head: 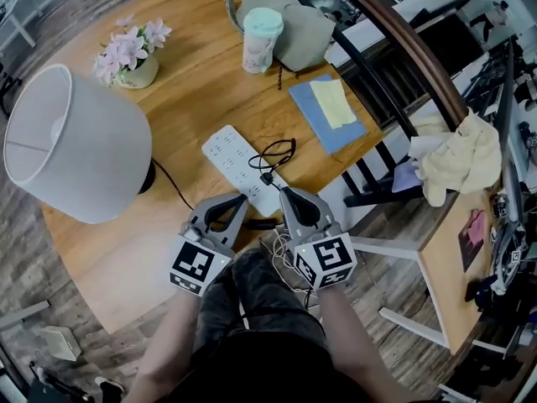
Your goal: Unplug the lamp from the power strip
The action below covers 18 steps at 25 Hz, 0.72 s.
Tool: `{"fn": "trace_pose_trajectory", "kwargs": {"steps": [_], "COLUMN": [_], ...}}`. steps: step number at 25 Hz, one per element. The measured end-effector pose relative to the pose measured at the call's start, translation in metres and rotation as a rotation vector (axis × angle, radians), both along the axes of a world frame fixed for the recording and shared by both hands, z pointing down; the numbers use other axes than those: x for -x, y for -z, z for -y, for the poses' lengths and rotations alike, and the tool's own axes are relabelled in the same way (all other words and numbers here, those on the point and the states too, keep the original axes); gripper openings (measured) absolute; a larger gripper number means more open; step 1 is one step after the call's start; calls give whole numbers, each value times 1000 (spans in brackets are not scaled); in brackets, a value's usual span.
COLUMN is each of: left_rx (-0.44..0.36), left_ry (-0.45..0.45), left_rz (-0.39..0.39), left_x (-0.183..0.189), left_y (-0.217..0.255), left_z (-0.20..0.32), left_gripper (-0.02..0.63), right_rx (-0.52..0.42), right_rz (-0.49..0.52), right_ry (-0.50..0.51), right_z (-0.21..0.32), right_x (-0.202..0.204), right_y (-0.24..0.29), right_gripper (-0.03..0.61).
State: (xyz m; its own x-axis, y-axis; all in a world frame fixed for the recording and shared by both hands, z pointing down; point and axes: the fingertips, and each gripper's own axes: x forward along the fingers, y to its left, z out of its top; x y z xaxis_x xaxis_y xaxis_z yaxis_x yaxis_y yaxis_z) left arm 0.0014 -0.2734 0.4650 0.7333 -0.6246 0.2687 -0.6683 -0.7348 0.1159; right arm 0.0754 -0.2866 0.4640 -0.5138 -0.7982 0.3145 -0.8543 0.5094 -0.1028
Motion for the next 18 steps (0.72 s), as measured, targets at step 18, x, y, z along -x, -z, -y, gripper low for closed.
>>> {"fn": "trace_pose_trajectory", "kwargs": {"steps": [18], "left_rx": [32], "left_ry": [62], "left_rz": [327], "left_x": [2], "left_y": [-44], "left_z": [37], "left_gripper": [-3], "right_rx": [58], "right_rz": [-3], "right_ry": [143], "right_z": [29], "right_x": [10], "right_y": [-21], "right_gripper": [92]}}
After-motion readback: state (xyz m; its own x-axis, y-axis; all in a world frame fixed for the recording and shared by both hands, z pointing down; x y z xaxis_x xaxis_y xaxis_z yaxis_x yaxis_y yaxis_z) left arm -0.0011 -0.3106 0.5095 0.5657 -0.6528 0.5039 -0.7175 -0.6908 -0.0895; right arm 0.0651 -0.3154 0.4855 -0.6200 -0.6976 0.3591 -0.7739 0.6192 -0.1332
